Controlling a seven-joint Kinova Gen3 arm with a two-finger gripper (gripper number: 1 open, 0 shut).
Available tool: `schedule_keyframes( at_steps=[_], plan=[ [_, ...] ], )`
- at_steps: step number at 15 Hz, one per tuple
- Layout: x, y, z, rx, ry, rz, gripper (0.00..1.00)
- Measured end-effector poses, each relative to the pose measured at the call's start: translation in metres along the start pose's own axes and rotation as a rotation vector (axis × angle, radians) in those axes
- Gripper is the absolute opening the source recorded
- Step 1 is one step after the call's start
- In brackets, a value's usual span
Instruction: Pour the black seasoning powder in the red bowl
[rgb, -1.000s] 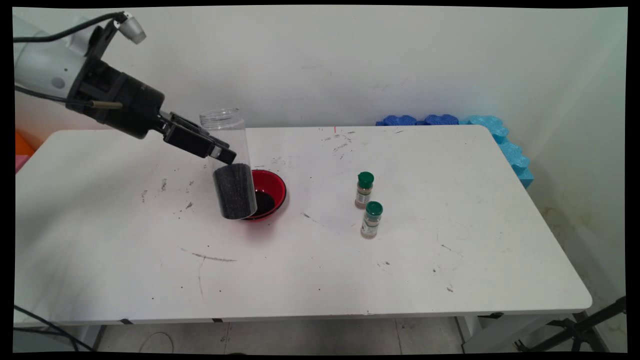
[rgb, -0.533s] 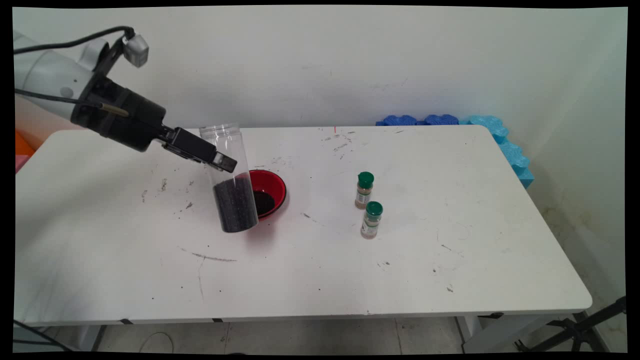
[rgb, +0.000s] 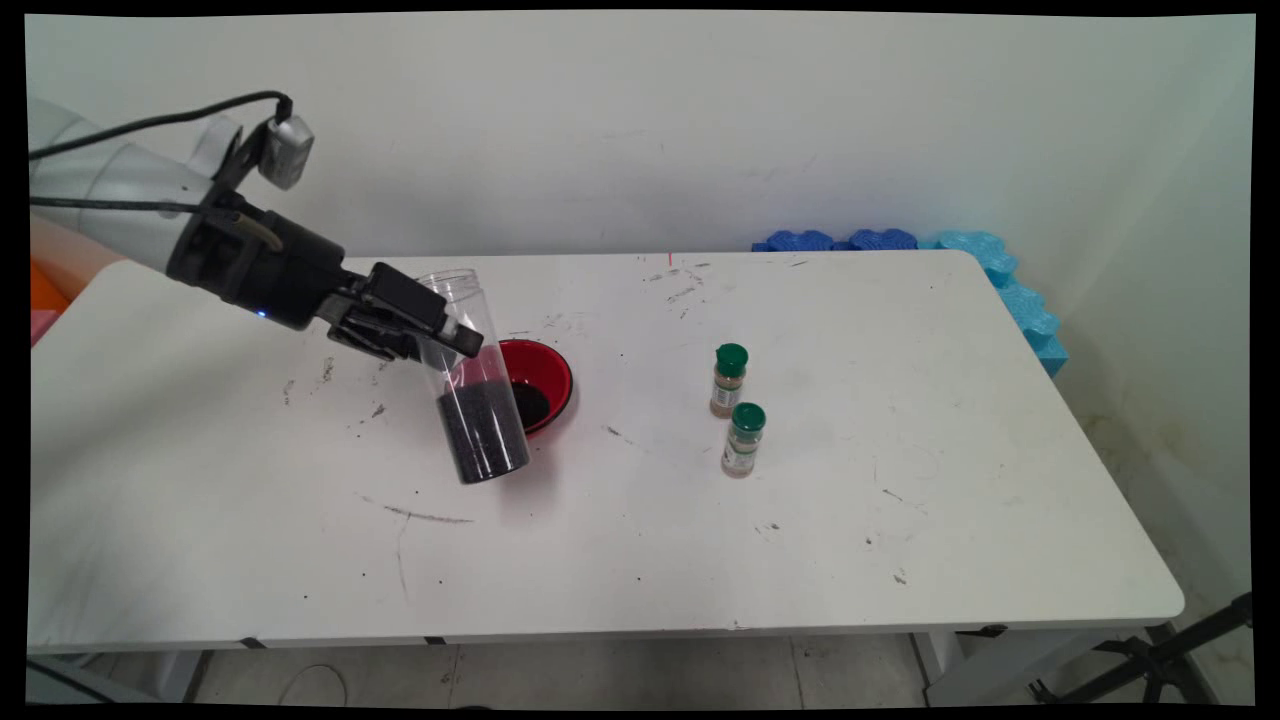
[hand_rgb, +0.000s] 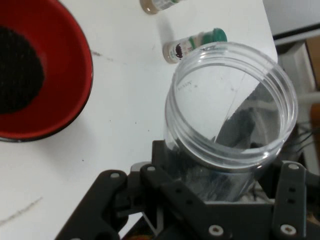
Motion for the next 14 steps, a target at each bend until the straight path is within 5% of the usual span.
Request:
schedule_keyframes(
  at_steps=[14],
  plan=[
    [0.013,-0.024,0.026,-0.08,0.018,-0.557,0.0]
  ],
)
